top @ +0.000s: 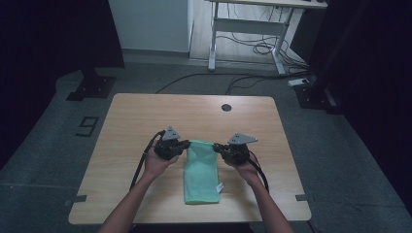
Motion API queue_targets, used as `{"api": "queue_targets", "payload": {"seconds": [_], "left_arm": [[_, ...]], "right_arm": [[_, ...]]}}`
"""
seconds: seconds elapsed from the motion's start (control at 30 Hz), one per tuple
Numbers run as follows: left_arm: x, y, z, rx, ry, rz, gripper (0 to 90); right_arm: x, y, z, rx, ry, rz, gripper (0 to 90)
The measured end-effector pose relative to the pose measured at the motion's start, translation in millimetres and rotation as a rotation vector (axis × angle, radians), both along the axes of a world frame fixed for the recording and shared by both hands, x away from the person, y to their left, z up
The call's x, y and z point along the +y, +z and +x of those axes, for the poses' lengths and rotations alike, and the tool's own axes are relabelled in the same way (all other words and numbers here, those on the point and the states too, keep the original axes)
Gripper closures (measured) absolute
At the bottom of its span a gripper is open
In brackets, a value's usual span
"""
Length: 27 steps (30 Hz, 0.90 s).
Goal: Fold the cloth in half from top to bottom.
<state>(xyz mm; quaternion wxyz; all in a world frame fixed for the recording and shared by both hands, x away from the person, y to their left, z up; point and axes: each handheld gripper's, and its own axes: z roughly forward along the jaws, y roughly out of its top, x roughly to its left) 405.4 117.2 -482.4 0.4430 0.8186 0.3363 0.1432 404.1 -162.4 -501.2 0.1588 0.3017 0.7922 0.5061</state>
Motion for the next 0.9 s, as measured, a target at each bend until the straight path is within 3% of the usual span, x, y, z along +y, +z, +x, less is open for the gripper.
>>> {"api": "queue_targets", "payload": {"seconds": [0.4,0.63,0.9], "left_arm": [[2.4,0.1,-11.0,0.000,-0.023,-0.001,85.2],[3.9,4.3,-27.0,-0.017,-0.048,-0.001,85.0],[6.4,-1.9,-47.4,0.000,-0.064,-0.007,84.7]], "right_arm": [[-1.9,1.3,-8.6,0.015,0.016,0.000,83.6],[-4.1,3.9,-19.0,0.006,0.031,0.001,83.6],[-5.0,-0.8,-38.0,0.006,0.067,-0.006,83.6]]}}
